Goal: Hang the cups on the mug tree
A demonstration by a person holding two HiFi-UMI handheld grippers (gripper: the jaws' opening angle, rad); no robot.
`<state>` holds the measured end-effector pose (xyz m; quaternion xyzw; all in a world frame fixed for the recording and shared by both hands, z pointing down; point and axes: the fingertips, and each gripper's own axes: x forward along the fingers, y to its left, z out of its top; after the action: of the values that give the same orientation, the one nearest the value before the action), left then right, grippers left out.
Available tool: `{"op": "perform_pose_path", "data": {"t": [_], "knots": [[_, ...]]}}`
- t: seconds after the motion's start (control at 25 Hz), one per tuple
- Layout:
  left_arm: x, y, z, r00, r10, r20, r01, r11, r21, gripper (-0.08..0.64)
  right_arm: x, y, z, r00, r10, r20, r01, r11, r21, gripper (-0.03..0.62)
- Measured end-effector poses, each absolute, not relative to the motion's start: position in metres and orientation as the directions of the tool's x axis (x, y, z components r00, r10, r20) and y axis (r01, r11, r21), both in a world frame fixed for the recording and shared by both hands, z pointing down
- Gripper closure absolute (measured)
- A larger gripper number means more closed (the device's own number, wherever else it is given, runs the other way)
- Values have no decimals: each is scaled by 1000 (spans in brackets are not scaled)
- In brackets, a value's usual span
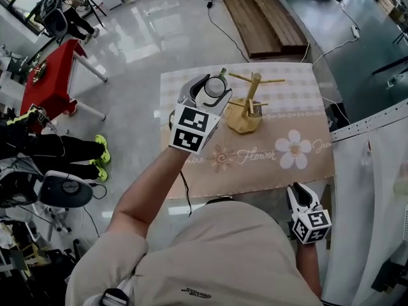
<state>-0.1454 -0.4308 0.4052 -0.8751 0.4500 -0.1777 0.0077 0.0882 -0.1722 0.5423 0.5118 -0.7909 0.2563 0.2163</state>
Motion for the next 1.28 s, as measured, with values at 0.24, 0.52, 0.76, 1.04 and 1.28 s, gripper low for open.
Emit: {"op": "perform_pose_path", "data": {"t": [0.24, 0.52, 0.76, 1.04, 1.28], "knots": [[-131, -431, 391, 532, -799, 280, -760, -596, -257, 282, 93, -170, 540, -373, -707, 601, -925, 332, -184, 492], [-118, -427, 403, 541, -787, 298, -740, -613, -277, 283, 100, -166, 541, -360, -709, 606, -931, 318, -180, 492], [-109, -422, 413, 550, -770, 322, -722, -633, -280, 283, 103, -161, 540, -354, -710, 609, -934, 308, -183, 492], [-93, -422, 426, 557, -759, 337, -709, -646, -284, 282, 108, -154, 543, -347, -711, 612, -937, 295, -188, 492], [-83, -424, 435, 560, -748, 355, -696, -658, -287, 282, 112, -150, 543, -341, -714, 611, -940, 282, -194, 492]]}}
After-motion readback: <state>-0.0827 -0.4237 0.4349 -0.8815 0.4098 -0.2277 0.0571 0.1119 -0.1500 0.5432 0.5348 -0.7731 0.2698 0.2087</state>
